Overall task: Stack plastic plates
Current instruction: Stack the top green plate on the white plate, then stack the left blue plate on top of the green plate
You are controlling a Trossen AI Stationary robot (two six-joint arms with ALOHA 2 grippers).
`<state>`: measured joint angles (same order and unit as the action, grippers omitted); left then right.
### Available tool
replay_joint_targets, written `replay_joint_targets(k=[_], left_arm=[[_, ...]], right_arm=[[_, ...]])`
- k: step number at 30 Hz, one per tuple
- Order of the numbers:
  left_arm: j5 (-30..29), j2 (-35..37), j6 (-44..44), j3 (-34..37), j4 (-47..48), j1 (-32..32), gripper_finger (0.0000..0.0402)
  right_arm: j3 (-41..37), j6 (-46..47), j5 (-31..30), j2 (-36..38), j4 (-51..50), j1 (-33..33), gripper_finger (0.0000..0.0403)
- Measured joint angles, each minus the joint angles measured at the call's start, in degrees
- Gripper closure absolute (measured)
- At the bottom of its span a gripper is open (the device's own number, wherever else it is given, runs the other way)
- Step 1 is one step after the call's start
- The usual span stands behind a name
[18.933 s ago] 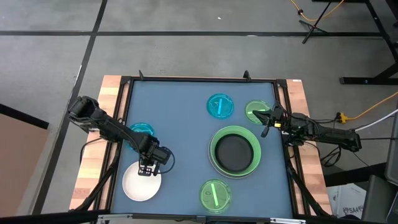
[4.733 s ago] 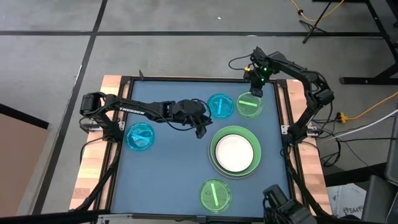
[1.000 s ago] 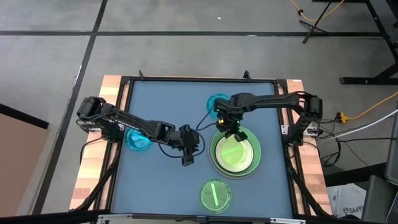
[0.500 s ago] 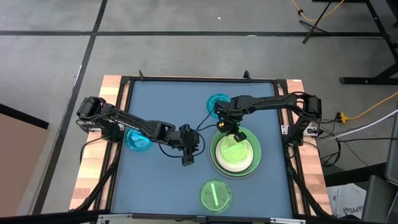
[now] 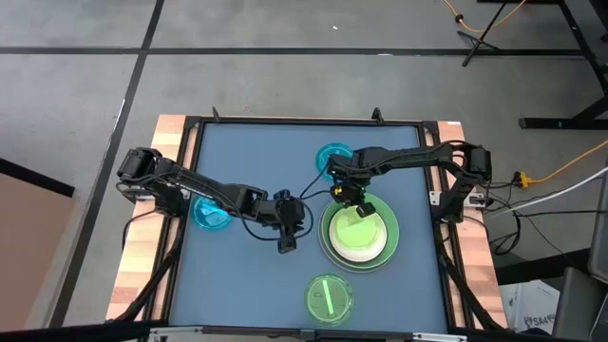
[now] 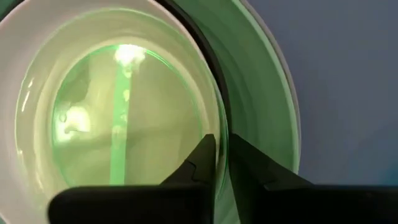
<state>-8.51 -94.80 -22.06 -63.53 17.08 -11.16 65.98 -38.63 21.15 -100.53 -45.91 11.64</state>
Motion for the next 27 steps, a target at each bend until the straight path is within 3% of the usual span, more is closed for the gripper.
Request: replay_joint_targets(k=[7,18,27], left_arm=[[0.00,0.00,-0.02,0.00,0.00,-0.02,0.0333],[0.06,0.00,-0.02,0.00,0.00,0.00,0.0333],[7.18,0.00,-0.26,0.00,0.05,3.09,0.0333]], right_arm=[[0.00,0.01,0.01,0.02,0.04,0.00,0.0341],[0.00,0.02,0.03,0.02,-0.61,-0.02,0.0346],[0.00,0.04,0.03,3.24,-3.38,-0.02,0.0347]])
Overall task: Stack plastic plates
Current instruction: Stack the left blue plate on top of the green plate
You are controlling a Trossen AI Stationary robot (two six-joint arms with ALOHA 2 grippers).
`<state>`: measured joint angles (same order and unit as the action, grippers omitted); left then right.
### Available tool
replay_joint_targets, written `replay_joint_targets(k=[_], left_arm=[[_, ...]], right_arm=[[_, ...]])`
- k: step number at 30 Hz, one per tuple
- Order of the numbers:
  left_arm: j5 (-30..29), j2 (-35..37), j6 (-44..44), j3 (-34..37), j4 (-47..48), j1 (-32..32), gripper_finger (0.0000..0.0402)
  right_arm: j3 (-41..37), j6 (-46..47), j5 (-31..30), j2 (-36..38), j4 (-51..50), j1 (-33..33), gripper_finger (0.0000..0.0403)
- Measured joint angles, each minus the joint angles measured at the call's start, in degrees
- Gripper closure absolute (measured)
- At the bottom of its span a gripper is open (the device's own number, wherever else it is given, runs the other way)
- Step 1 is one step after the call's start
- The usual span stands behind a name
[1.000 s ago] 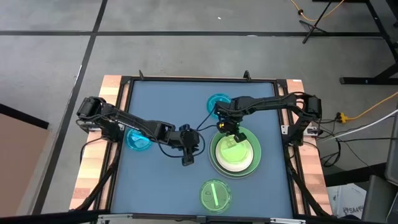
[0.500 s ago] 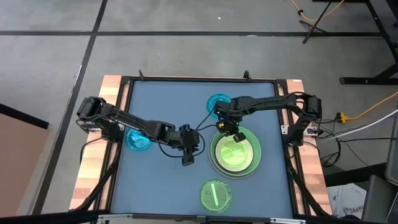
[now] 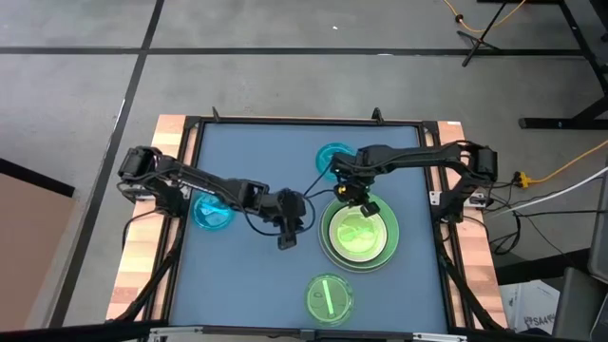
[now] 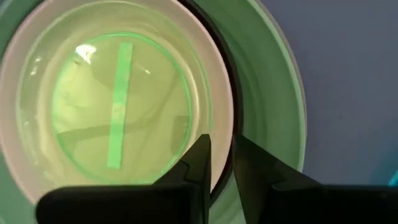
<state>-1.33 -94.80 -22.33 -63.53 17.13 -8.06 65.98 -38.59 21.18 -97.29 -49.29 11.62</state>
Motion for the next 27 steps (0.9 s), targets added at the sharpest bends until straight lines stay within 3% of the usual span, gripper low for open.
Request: replay_joint_targets(k=[15,21,27], left_arm=[[11.57,0.00,8.66,0.00,1.94,11.72,0.0333],[11.53,0.00,13.41,0.00,9.46,17.24,0.0333],[11.51,0.00,18.88,0.02,20.56,21.73,0.0333]], right_arm=[[0.02,7.42,-6.70,17.10,-5.31,0.02,0.0347],[-0.77,11.47,-6.68,24.36,-6.34,0.02,0.0347],[-6.71,15.40,-8.09,32.11,-4.58,0.00,0.0347]])
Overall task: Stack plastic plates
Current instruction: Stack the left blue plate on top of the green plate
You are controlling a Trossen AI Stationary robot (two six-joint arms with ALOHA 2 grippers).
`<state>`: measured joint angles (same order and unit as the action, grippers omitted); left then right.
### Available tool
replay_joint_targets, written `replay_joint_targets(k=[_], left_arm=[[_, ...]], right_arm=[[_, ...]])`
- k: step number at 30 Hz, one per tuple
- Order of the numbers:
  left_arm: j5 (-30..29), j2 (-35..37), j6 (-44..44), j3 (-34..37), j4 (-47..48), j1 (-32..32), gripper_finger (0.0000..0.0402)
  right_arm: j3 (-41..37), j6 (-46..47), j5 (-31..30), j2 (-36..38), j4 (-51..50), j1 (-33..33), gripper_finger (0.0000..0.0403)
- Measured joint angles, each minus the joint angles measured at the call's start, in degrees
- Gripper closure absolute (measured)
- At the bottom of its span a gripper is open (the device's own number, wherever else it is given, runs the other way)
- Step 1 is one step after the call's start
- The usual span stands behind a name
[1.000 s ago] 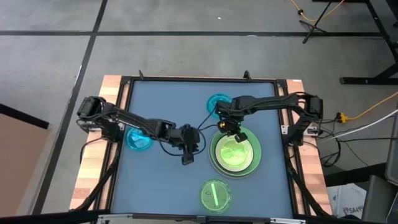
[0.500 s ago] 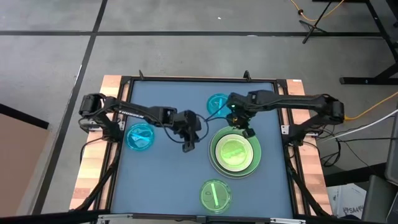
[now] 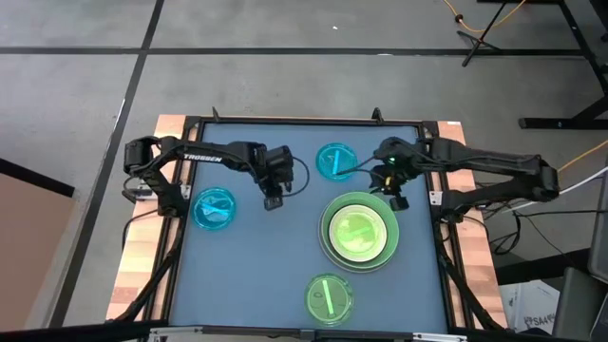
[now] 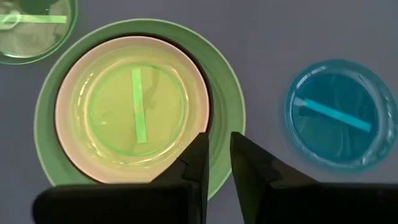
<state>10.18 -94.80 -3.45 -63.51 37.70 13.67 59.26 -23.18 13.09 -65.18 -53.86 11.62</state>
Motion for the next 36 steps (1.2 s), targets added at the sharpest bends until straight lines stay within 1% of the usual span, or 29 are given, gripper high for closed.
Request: replay_joint_targets(k=[6,11,18,23,30,36], left_arm=[[-0.18,0.00,6.20,0.00,11.87,3.16,0.0333],[-0.81,0.00,11.51,0.00,19.88,4.63,0.0333],[-8.51,0.00,16.06,0.00,29.19,4.81,0.0333],[-10.79,0.00,20.15,0.00,33.30,4.64,0.0333],[-11.26,0.00,25.37,0.00,35.69,4.64,0.0333],[-12.04,0.00,25.20,0.02,38.56,4.63,0.0333]], right_arm=[[-6.68,3.14,-2.02,5.84,5.13,0.03,0.0347],[-10.69,5.23,-2.02,7.71,9.66,0.02,0.0347],[-15.82,7.10,-2.00,7.71,15.33,0.02,0.0347],[-16.41,8.56,-2.01,7.71,15.14,0.02,0.0347],[-16.41,8.60,-1.99,7.71,15.08,0.02,0.0347],[-16.41,8.60,-1.99,7.71,14.93,0.02,0.0347]])
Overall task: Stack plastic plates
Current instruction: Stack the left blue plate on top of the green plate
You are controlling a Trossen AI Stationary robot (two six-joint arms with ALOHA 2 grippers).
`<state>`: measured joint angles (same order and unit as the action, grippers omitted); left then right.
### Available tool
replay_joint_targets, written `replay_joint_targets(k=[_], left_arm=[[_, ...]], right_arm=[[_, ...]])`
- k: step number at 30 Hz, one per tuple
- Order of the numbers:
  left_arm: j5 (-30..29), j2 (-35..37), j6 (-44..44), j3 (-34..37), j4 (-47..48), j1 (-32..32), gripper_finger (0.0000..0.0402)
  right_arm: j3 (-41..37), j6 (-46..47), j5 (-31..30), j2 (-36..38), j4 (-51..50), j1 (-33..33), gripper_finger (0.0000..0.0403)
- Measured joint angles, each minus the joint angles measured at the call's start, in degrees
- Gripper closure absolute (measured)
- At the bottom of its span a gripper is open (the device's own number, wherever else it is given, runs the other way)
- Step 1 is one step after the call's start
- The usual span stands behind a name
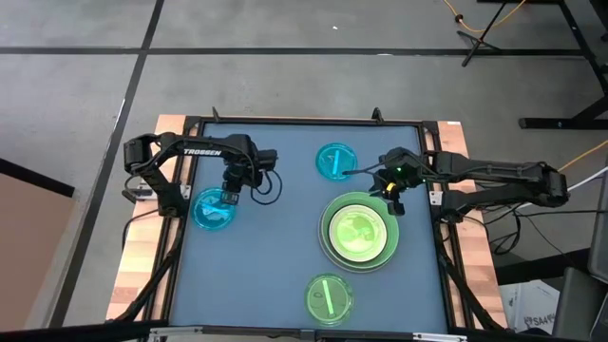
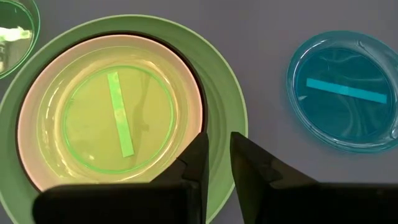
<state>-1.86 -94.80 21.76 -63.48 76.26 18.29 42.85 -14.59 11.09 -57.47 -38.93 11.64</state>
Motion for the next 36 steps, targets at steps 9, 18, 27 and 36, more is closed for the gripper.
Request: replay_joint_targets(k=[9,18,27,36], left_arm=[[-1.24,0.04,-0.22,8.74,-2.76,-0.10,0.0333],[-7.73,0.04,-0.35,12.17,-8.91,0.80,0.0333],[-7.54,0.04,2.82,12.20,-10.37,3.34,0.0333],[-6.13,0.04,5.40,15.73,-11.87,3.84,0.0333]], right_arm=[[0.00,-0.20,0.00,0.00,-0.13,0.00,0.0347],[0.00,0.19,0.00,0.00,1.96,-0.02,0.0347],[0.00,0.42,0.00,0.00,2.41,-0.02,0.0347],[0.00,0.42,0.00,0.00,2.40,-0.02,0.0347]])
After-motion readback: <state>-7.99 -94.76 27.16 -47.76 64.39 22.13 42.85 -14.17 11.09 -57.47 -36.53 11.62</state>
